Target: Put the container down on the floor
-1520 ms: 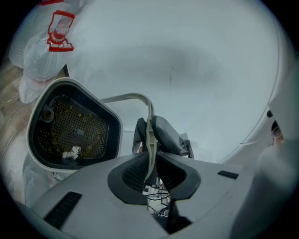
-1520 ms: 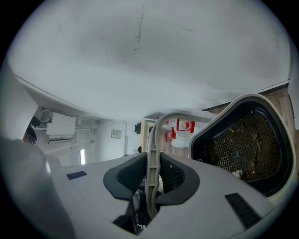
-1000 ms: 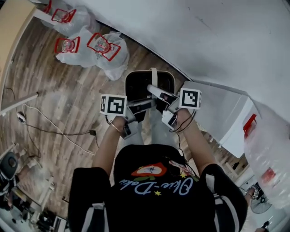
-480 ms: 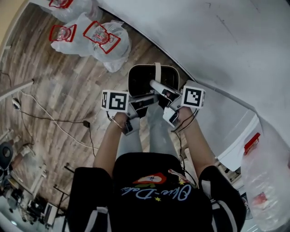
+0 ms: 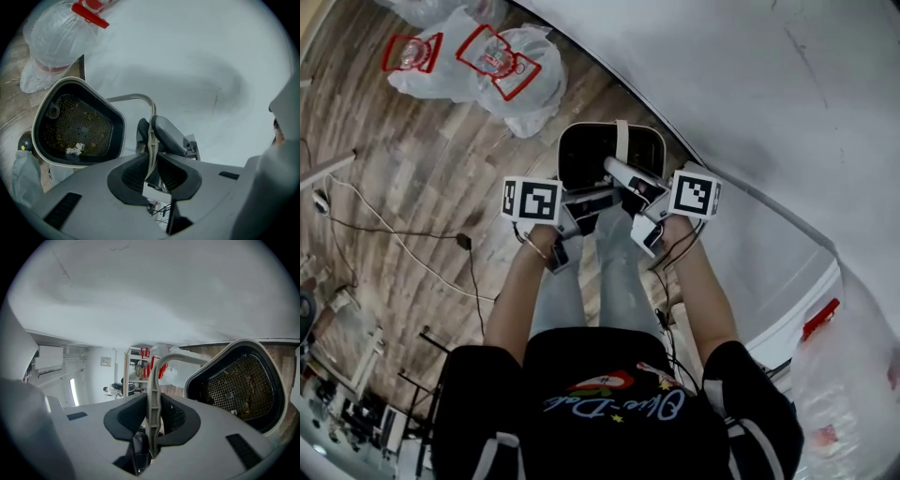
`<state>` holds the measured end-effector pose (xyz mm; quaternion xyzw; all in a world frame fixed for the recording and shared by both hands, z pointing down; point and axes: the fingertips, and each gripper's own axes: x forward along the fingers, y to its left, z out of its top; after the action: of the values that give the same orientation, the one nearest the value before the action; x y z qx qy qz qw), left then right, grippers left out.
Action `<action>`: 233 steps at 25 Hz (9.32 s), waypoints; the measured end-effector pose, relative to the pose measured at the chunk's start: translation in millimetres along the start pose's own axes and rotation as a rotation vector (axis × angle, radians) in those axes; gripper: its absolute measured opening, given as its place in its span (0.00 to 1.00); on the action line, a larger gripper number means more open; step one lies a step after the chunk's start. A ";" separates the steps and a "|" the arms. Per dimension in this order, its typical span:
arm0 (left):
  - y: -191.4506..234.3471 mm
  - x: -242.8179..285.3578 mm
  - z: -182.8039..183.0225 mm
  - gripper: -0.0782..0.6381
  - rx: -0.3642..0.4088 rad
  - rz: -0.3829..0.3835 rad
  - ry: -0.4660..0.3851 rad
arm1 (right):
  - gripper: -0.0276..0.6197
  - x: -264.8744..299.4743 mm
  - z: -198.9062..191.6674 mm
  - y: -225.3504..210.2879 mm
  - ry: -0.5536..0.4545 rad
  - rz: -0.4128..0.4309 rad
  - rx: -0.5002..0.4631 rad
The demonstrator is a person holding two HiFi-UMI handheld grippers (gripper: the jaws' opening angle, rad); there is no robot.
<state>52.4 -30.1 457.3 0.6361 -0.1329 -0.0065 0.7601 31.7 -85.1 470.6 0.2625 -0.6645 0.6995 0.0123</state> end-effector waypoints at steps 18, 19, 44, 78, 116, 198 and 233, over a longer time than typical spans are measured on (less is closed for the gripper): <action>101.2 23.9 48.1 0.19 -0.027 0.049 -0.009 | 0.15 57.3 23.5 -98.5 0.080 -0.041 0.021; 104.9 24.9 49.8 0.19 -0.029 0.050 -0.006 | 0.15 59.2 24.4 -102.4 0.085 -0.043 0.024; 180.5 46.4 68.2 0.19 0.017 0.134 0.045 | 0.16 88.4 28.4 -177.6 0.231 -0.114 -0.046; 292.8 80.8 68.2 0.19 0.020 0.194 0.075 | 0.16 113.6 15.2 -295.6 0.265 -0.265 -0.105; 342.3 13.2 66.2 0.23 -0.028 0.334 -0.072 | 0.25 99.8 -6.9 -299.5 0.201 -0.349 -0.104; -234.4 -76.1 -22.9 0.12 1.211 0.246 -0.224 | 0.04 -177.1 -3.2 188.5 -0.543 -0.266 -0.778; -342.5 -58.9 -14.3 0.12 1.383 0.172 -0.310 | 0.04 -215.8 23.5 291.3 -0.615 -0.247 -1.115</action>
<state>53.0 -71.1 111.9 0.9515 -0.2626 0.0490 0.1528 119.2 -69.5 118.4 0.4794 -0.8663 0.1358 0.0362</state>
